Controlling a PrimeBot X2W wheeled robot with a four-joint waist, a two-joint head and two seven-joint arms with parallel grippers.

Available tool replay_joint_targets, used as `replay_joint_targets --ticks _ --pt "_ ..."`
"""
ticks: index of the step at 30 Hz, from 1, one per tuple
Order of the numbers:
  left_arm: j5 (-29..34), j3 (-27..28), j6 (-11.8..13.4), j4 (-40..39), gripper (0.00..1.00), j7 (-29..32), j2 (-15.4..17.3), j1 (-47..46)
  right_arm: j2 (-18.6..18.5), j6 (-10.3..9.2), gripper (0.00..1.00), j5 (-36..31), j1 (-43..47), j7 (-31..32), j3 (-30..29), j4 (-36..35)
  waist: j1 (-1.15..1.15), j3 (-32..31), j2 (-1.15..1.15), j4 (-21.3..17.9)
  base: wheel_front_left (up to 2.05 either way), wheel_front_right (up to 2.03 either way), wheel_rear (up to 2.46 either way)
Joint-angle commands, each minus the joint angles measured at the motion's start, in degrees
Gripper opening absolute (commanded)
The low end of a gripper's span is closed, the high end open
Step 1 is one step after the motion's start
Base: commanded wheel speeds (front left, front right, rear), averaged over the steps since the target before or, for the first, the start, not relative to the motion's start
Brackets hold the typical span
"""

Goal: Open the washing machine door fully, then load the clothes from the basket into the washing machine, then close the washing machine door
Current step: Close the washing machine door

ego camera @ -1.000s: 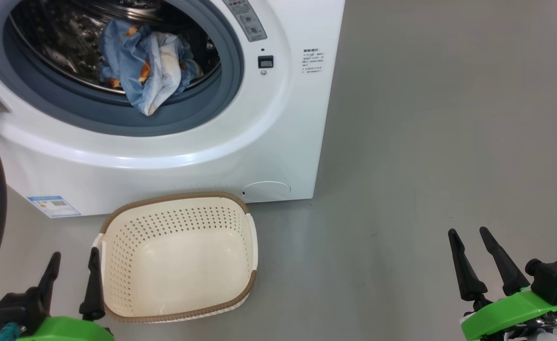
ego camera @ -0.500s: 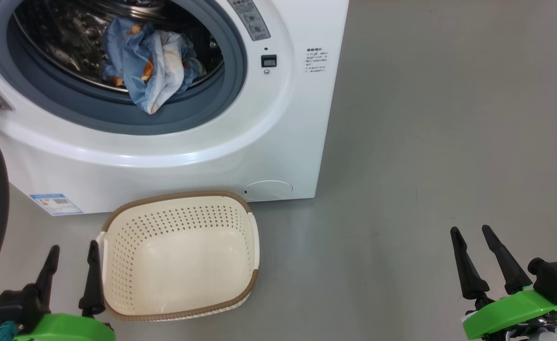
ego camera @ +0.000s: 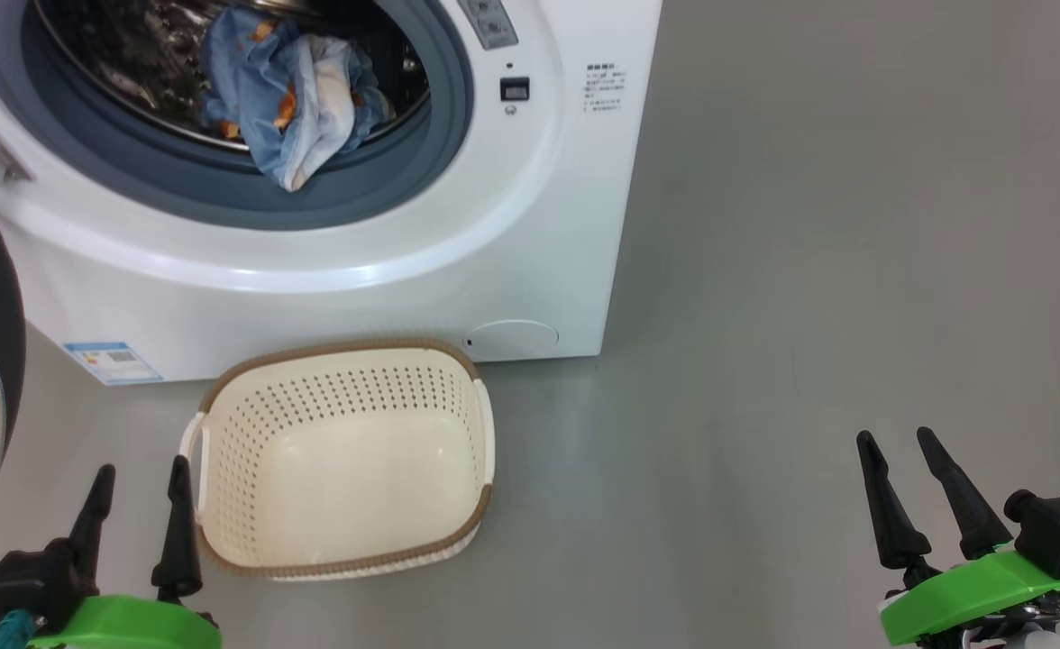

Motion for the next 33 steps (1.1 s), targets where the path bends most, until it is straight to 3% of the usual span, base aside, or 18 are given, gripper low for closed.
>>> replay_joint_targets --ticks 1,9,21,33 --pt "-0.6 1.6 -0.2 -1.8 1.0 -0.4 1.1 -0.1 -0.6 0.16 1.0 -0.7 0.1 -0.3 1.0 -1.3 0.0 0.0 0.0 0.1 -1.58 1.58 0.0" --pt "-0.9 1.3 -0.2 -2.2 1.0 -0.4 1.4 0.0 -0.5 0.16 1.0 -0.6 0.0 -0.3 0.9 -1.3 0.0 -0.2 0.0 0.3 -0.97 0.97 0.0" --pt "-0.7 1.7 -0.2 -1.6 1.0 -0.4 0.9 -0.1 -0.6 0.16 1.0 -0.8 0.4 -0.3 1.0 -1.5 0.0 -0.6 0.0 1.0 -0.05 0.05 0.0" --pt "-1.5 3.7 -0.2 -2.3 1.0 -0.4 -0.9 1.9 -1.6 0.16 1.0 -1.0 0.1 -0.3 4.3 -1.4 0.0 -2.0 0.0 7.8 0.0 0.0 0.0"
